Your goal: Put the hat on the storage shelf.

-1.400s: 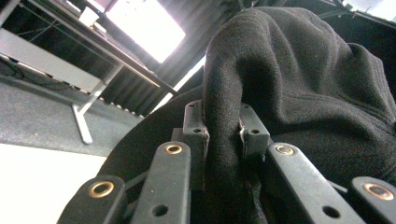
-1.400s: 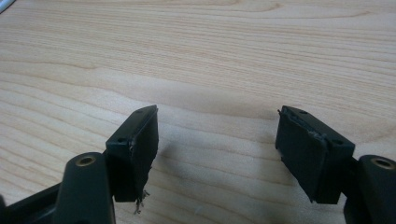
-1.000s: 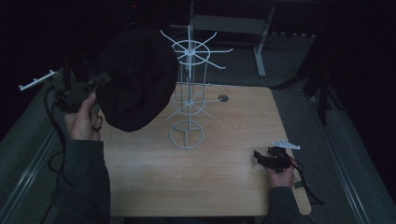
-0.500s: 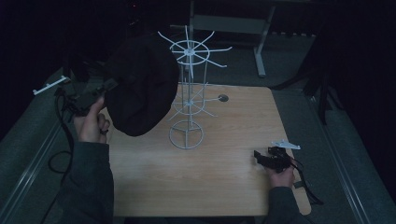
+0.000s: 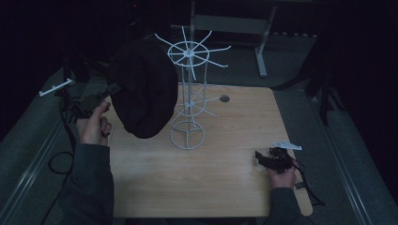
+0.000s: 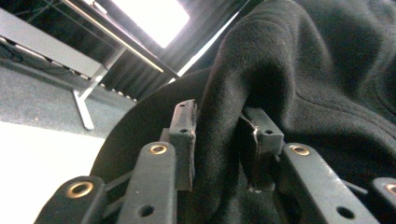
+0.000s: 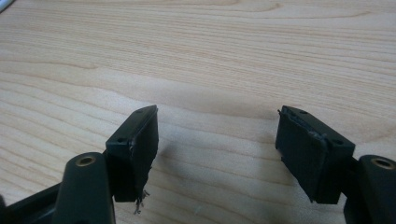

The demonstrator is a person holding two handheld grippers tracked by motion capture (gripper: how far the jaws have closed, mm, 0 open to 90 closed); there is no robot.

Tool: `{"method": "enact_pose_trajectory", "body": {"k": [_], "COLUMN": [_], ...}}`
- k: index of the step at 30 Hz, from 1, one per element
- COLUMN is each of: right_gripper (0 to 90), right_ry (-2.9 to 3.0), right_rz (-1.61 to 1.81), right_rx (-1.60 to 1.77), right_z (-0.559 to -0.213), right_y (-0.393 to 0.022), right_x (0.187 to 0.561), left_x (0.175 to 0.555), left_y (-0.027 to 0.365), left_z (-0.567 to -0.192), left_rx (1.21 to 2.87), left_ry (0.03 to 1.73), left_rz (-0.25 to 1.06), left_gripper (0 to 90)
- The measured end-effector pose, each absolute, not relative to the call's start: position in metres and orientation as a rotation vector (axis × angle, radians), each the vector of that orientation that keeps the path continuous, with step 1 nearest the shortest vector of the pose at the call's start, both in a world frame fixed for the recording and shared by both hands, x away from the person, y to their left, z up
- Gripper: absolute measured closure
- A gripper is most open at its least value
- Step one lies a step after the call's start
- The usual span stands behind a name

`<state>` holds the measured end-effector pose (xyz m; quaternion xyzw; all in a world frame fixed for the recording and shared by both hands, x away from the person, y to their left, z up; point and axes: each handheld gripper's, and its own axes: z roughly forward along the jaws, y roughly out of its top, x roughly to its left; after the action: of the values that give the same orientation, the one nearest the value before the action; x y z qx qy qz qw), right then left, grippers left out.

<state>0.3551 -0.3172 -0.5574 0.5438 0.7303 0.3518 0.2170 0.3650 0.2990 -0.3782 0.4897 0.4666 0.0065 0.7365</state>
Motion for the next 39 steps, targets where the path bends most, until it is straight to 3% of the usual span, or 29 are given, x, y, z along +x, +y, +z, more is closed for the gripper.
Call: {"method": "enact_pose_trajectory", "body": {"k": [30, 39], "right_gripper": [29.3, 29.4], "right_ry": [2.026, 2.026], "right_rz": [0.974, 0.974], "right_rx": [1.506, 1.506], "right_z": [-0.557, -0.557], "right_y": [-0.317, -0.317], "right_x": [0.355, 0.355], "left_x": [0.368, 0.361], "left_y": [0.298, 0.3], "left_z": [-0.382, -0.372], "left_rx": [1.102, 1.133], "left_ry": [1.067, 1.069], "left_rz": [0.022, 0.075], "left_gripper": [38.9, 39.4]}}
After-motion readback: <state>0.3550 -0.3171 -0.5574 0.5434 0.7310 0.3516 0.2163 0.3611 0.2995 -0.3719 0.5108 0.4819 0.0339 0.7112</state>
